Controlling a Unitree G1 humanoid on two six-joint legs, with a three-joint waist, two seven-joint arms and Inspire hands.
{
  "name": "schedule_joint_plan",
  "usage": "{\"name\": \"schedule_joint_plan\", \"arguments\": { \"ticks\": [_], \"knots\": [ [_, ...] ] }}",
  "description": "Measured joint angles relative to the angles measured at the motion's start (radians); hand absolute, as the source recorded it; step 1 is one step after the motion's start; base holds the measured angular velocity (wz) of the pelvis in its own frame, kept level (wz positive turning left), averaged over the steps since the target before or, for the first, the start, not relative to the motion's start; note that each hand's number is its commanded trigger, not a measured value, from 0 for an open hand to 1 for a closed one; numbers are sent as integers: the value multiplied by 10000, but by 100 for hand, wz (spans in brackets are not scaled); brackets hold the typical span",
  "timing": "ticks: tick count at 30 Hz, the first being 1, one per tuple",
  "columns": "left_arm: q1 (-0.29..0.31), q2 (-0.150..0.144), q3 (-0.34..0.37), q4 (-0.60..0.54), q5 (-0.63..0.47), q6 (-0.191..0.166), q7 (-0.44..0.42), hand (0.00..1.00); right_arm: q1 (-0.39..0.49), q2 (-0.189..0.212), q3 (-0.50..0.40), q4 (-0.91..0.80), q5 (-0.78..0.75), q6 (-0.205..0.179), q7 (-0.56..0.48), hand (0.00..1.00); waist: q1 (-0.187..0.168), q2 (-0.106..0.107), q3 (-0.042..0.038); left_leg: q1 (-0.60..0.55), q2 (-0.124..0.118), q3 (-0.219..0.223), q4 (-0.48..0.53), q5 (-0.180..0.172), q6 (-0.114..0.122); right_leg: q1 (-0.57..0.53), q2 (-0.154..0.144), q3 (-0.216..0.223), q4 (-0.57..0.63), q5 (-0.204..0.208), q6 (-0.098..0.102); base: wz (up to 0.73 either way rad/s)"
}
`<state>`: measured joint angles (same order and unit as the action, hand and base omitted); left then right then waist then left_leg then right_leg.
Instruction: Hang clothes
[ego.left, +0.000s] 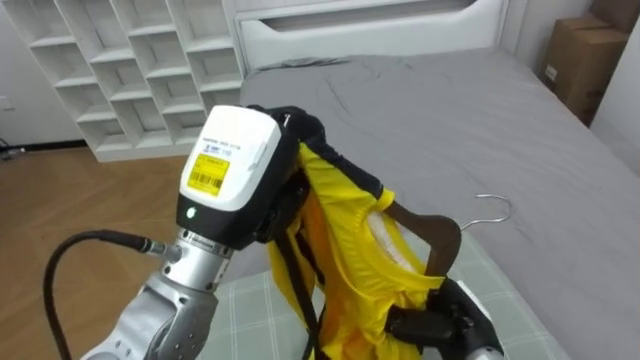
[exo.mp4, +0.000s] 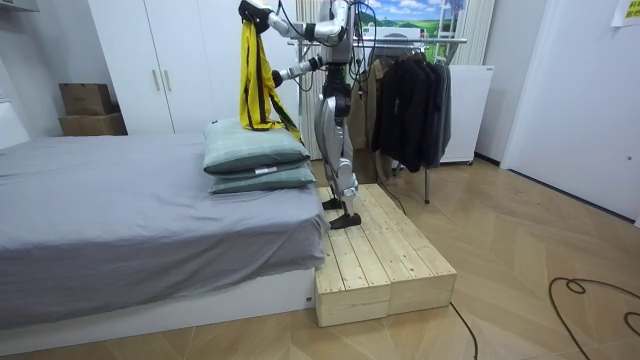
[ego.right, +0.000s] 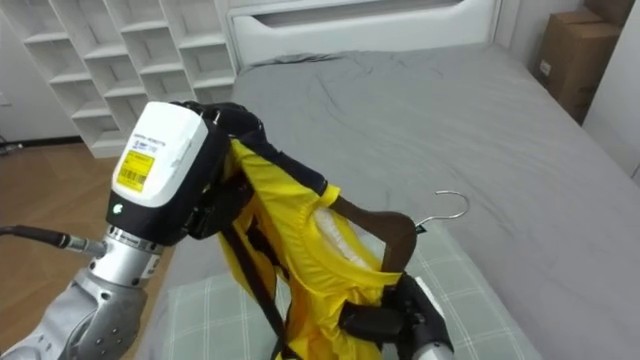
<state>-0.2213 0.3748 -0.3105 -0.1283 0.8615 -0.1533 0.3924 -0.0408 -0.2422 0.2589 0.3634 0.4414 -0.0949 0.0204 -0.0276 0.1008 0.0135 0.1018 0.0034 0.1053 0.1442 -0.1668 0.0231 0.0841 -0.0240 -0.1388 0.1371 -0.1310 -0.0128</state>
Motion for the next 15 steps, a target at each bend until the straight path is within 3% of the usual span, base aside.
{"name": "schedule_joint_plan", "arguments": {
  "ticks": [5,10,13,15],
  "knots": [
    [29,73,59,0,60,-28,218,100,-13,-17,-497,-495,-1319,0,-496,100,9,-177,-123,-16,30,165,2,0,0,-89,36,159,44,2,-3,-6],
    [495,368,332,-8,52,-102,320,100,-161,-442,-904,-1207,-2923,1,-836,100,-195,-377,-125,-16,42,271,5,0,0,-163,35,245,156,2,-4,-7],
    [518,405,338,-32,48,-64,317,100,-161,-489,-1261,-1594,-3425,7,-962,100,-239,-544,-133,-20,51,280,7,0,0,-169,44,262,155,7,-10,0],
    [517,504,354,-148,43,-11,312,100,-170,-674,-1301,-1969,-3603,8,-970,100,-248,-542,-135,-13,46,306,7,0,0,-171,41,301,149,7,-10,-3]
  ]
}}
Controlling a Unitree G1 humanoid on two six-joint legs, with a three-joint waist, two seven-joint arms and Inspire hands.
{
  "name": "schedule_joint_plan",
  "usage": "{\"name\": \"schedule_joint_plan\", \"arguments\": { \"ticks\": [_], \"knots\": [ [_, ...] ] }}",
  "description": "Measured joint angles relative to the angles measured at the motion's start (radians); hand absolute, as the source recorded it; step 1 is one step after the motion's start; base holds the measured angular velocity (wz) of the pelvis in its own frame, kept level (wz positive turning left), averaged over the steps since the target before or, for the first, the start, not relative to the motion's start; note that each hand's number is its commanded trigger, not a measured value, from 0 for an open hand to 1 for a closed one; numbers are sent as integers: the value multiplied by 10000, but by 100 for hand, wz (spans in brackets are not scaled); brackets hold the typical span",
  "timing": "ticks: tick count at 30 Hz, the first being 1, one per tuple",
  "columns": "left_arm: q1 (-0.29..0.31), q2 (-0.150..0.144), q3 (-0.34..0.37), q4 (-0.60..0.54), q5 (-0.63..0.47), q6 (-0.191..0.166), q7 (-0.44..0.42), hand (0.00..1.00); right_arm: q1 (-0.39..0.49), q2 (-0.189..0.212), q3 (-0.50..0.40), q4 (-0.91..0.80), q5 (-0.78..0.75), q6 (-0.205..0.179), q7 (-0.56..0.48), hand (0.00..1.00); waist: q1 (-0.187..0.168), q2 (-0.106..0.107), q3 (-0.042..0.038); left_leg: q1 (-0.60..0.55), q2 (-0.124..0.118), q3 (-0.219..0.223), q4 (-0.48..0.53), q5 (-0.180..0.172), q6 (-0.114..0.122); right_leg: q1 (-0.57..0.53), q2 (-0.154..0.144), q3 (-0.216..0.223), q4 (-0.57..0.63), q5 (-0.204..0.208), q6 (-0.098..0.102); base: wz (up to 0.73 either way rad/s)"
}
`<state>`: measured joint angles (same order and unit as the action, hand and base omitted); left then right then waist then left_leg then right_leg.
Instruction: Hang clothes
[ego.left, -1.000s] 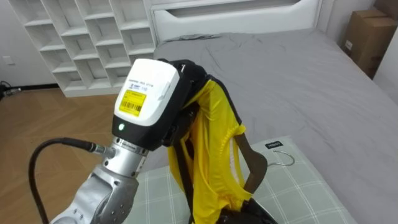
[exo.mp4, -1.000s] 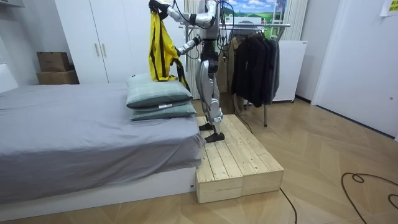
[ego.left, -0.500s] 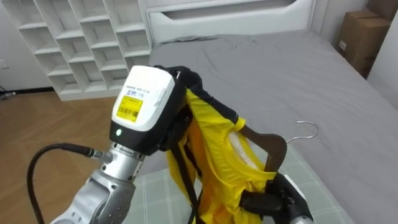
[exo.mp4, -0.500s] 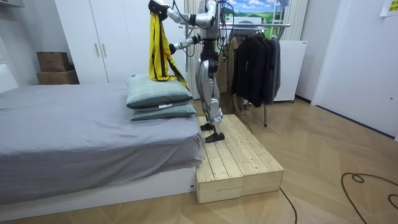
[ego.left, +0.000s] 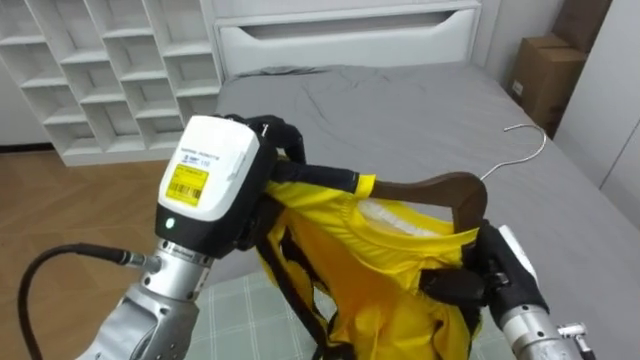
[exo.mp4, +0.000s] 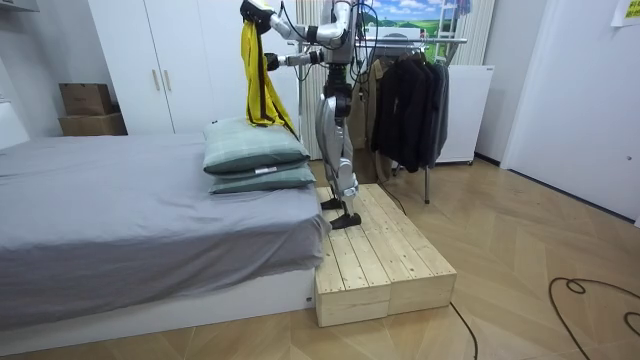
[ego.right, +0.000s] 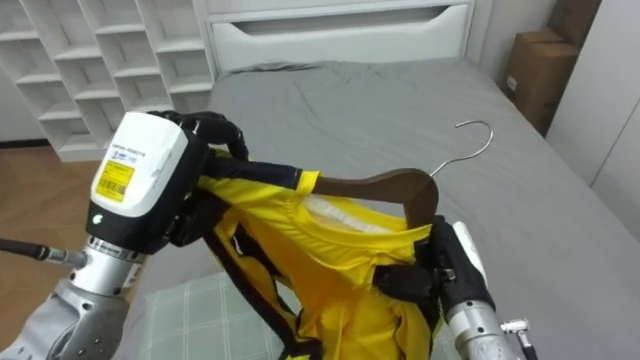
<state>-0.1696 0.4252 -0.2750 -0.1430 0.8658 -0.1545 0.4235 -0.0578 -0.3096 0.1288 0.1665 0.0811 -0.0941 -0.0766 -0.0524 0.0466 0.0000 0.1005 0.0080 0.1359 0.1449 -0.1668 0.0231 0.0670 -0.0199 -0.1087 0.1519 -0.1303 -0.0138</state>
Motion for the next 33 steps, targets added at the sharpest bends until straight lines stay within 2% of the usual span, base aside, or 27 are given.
{"name": "schedule_joint_plan", "arguments": {
  "ticks": [2,9,11,19,22,25,27,30,33],
  "knots": [
    [0,199,42,-280,-8,33,-12,100,-4,-92,-51,-375,-138,0,-5,100,-36,0,0,16,9,10,-2,0,0,2,11,17,-5,1,-1,0],
    [-3,229,197,-407,12,26,-18,100,-82,-250,-219,-835,-375,6,44,100,-117,-28,22,91,39,37,-18,0,-1,34,29,14,23,5,-10,0],
    [-3,229,206,-402,-22,30,-1,100,-298,-295,-272,-860,-988,6,37,100,-251,-66,46,92,33,36,-18,0,0,37,24,9,19,5,-10,0],
    [229,86,376,-200,-84,18,-67,100,-427,-330,-762,-1757,-3175,6,42,100,-220,-178,118,86,40,153,-46,0,0,-35,44,110,4,7,-12,-4],
    [346,-67,593,-206,-96,19,-146,100,-426,-330,-802,-2246,-3727,7,33,100,-195,-181,112,-21,32,162,-49,0,0,-155,61,115,13,10,-15,0],
    [808,-147,764,-213,-100,13,-154,100,-396,-331,-766,-2487,-4313,7,80,100,-204,-213,92,-21,32,167,-51,0,-1,-152,70,90,21,14,-19,0],
    [999,-210,764,-204,-97,13,-208,100,-395,-330,-763,-2552,-4561,7,89,100,-213,-268,88,-25,34,167,-54,0,-1,-151,67,69,19,14,-19,0],
    [1325,-213,766,-197,-97,10,-208,100,-395,-329,-722,-2554,-4792,7,147,100,-171,-401,22,-18,48,146,-57,0,-1,-134,62,32,22,14,-20,0],
    [1500,-210,767,-129,-217,-50,-207,100,-395,-330,-723,-2555,-5103,-3,118,100,-130,-536,14,-9,67,148,-72,0,-1,-125,59,60,33,17,-23,1]
  ]
}}
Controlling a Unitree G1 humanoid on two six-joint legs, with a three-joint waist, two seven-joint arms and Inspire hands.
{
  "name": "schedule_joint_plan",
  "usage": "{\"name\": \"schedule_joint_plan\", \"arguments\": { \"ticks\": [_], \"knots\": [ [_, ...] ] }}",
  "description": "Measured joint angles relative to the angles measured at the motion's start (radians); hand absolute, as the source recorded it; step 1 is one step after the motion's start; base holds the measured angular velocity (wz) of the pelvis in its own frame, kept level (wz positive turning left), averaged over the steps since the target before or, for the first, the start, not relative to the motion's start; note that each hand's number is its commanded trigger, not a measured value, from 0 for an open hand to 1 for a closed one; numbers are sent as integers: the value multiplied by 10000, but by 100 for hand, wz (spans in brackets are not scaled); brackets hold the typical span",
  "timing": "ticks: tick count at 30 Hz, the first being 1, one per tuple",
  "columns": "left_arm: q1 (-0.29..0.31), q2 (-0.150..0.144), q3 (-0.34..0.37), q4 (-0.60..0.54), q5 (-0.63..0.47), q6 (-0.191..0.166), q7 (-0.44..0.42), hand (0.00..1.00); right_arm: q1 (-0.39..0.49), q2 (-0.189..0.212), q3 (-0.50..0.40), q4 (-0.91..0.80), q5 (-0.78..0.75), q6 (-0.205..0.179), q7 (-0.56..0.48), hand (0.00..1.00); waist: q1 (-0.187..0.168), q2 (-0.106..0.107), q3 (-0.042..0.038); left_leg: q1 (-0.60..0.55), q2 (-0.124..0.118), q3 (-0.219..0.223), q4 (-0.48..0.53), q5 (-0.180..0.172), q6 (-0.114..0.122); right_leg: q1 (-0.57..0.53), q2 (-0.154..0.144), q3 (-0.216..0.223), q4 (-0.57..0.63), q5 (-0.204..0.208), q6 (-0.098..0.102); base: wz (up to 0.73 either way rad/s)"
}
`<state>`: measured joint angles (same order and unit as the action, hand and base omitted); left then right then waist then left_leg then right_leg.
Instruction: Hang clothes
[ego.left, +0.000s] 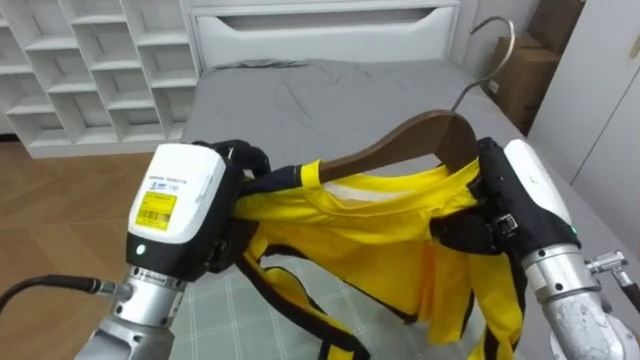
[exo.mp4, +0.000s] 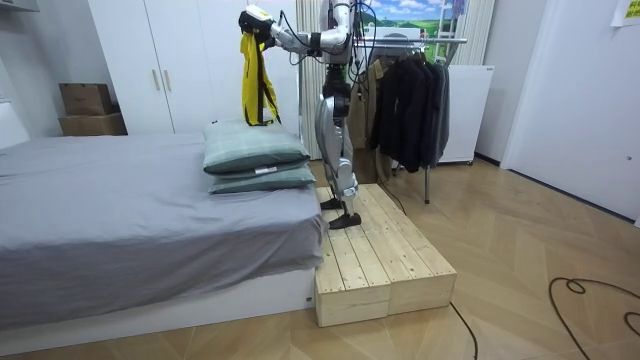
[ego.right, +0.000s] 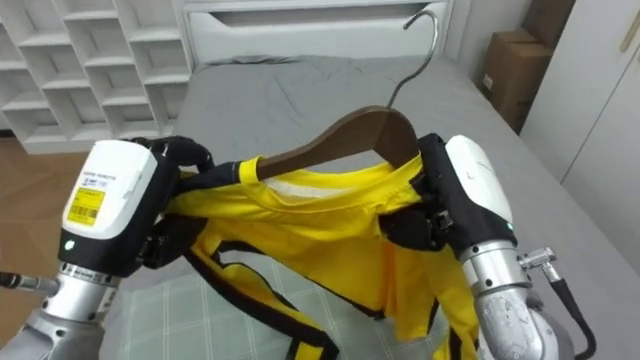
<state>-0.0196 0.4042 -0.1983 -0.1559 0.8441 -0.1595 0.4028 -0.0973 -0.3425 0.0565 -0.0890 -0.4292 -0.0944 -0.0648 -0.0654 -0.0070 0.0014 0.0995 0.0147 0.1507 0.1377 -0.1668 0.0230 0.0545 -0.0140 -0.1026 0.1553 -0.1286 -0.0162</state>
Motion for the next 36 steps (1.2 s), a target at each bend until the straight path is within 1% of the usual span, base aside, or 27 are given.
{"name": "schedule_joint_plan", "arguments": {
  "ticks": [5,7,8,11,17,20,21,22,23,30,32,36],
  "knots": [
    [614,-6,14,-1,-505,-244,0,100,2,-19,-1,-74,-373,-32,-351,100,125,-63,-6,-14,6,-23,-13,0,1,-7,7,-35,16,16,-24,1],
    [655,-9,23,12,-684,-283,0,100,5,-27,0,-125,-530,-72,-407,100,167,-78,-9,-13,16,-24,-12,0,0,-4,16,-36,28,19,-29,0],
    [692,-21,102,13,-685,-342,0,100,5,-27,0,-139,-578,-156,-444,100,185,-86,-13,-9,19,-50,-11,0,0,20,22,-50,23,21,-32,4],
    [834,-72,370,13,-688,-428,2,100,6,-29,-1,-181,-808,-227,-458,100,190,-121,-18,19,11,-140,-1,0,0,131,19,-126,-23,19,-34,8],
    [982,-139,429,14,-700,-430,3,100,10,-58,-3,-188,-892,-373,-564,100,201,-285,-25,44,-3,-175,41,1,-1,154,11,-196,-30,17,-34,3],
    [985,-197,425,15,-919,-430,3,100,17,-63,-2,-189,-884,-403,-635,100,192,-321,-15,49,-16,-163,40,1,0,159,10,-188,-31,18,-33,0],
    [985,-202,425,14,-987,-430,3,66,17,-64,-3,-190,-883,-403,-643,100,190,-325,-15,48,-17,-161,39,0,0,158,10,-187,-30,18,-32,0],
    [985,-205,426,15,-1089,-429,2,1,17,-68,-3,-190,-881,-403,-644,100,188,-329,-12,49,-17,-160,32,0,1,157,10,-188,-30,19,-32,0],
    [986,-206,425,15,-1109,-429,2,0,20,-75,-3,-190,-873,-403,-644,100,180,-329,-12,72,-16,-154,3,-1,1,156,11,-180,-30,19,-32,0],
    [986,-263,430,18,-1151,-430,-1,0,212,-84,-15,-206,-873,-492,-648,100,178,-309,-3,96,27,-139,-35,-3,-2,155,27,-212,-23,19,-33,0],
    [986,-414,460,65,-1157,-430,-7,0,291,-84,-16,-233,-874,-493,-632,100,180,-277,16,98,38,-132,-47,-7,-8,145,39,-208,-21,19,-33,0],
    [986,-498,473,230,-1161,-430,-38,0,441,-84,-24,-416,-874,-492,-611,100,180,-237,19,96,60,-121,-48,-18,-25,133,62,-182,-20,19,-34,0]
  ]
}}
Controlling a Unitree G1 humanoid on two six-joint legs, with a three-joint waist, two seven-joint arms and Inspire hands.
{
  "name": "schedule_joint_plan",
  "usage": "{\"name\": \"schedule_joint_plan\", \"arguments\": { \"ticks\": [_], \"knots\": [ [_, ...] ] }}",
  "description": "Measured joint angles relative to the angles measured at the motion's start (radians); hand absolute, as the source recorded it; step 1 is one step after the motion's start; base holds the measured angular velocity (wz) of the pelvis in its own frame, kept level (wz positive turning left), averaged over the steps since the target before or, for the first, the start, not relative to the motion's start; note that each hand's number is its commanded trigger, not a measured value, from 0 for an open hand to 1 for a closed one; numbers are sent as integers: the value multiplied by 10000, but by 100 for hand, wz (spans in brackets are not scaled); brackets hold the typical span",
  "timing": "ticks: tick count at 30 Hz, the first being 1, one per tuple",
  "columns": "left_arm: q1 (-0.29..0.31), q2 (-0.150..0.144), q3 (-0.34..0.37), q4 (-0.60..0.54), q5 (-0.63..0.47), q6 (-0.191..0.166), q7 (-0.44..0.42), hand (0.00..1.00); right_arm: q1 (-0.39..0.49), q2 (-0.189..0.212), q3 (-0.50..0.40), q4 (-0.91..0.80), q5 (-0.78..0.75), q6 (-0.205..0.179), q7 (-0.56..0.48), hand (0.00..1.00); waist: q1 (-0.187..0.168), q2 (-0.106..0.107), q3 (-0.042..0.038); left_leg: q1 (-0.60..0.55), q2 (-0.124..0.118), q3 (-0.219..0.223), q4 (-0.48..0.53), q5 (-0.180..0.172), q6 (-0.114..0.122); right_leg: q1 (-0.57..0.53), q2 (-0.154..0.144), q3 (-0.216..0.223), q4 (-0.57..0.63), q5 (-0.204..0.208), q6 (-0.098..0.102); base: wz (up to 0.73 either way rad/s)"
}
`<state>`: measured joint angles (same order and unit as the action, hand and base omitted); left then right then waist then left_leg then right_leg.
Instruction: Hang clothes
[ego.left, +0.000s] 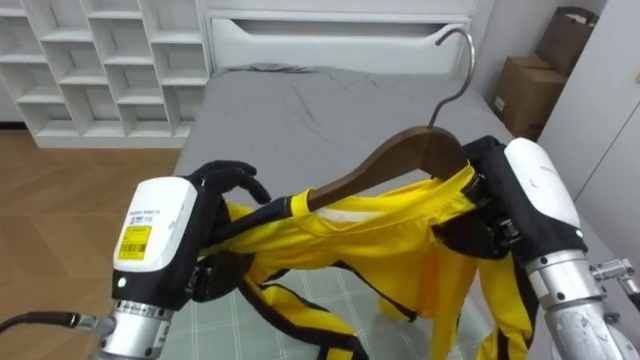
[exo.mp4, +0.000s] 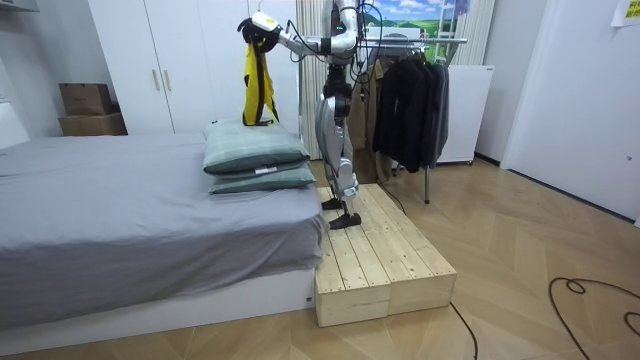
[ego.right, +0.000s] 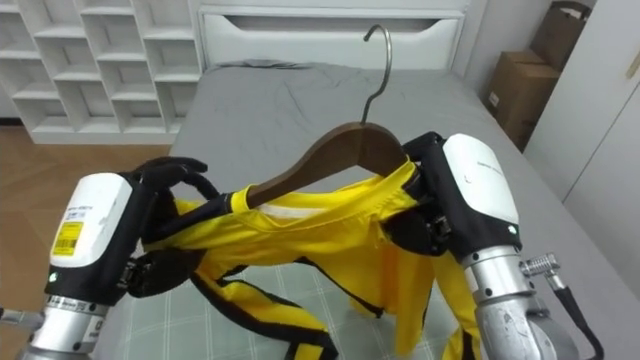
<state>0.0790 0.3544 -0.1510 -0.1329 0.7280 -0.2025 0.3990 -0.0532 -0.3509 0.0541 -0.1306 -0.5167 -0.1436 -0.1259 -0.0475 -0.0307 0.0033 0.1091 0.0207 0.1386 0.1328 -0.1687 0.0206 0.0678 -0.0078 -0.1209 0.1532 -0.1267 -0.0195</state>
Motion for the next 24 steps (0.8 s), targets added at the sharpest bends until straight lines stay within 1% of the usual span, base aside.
{"name": "schedule_joint_plan", "arguments": {
  "ticks": [2,4,7,12,18,20,24],
  "knots": [
    [0,-141,80,43,0,0,-11,0,0,0,-3,-41,0,0,5,100,1,20,-6,3,7,26,0,-2,-3,-7,13,68,-2,0,0,-3],
    [0,-212,189,54,0,0,-11,0,0,0,-4,-44,-1,0,9,100,-2,23,-6,6,12,44,0,-3,-6,-11,72,85,-2,0,-1,-2],
    [0,-268,310,71,-14,3,-14,0,0,0,-4,-44,-2,1,91,100,6,24,-6,6,15,58,0,-6,-11,-13,76,87,-3,1,-1,-1],
    [68,-321,305,336,-209,22,-202,0,129,0,-3,-43,-2,9,203,100,29,25,-7,15,17,84,-1,-6,-11,-12,84,89,-4,2,-3,0],
    [499,-418,309,404,-279,100,-360,0,490,2,-20,-43,-97,64,304,100,30,54,-24,-13,19,101,-38,-17,-14,-20,94,84,-4,2,-3,0],
    [498,-630,307,880,-285,96,-442,0,503,4,-27,-42,-115,101,403,100,87,113,-62,5,16,102,-31,-17,-14,-4,92,82,-2,3,-4,0],
    [505,-740,303,1364,-288,106,-679,0,594,5,-26,-41,-125,101,425,100,179,120,-67,20,17,100,-12,-16,-15,-9,101,70,-5,7,-12,0]
  ]
}}
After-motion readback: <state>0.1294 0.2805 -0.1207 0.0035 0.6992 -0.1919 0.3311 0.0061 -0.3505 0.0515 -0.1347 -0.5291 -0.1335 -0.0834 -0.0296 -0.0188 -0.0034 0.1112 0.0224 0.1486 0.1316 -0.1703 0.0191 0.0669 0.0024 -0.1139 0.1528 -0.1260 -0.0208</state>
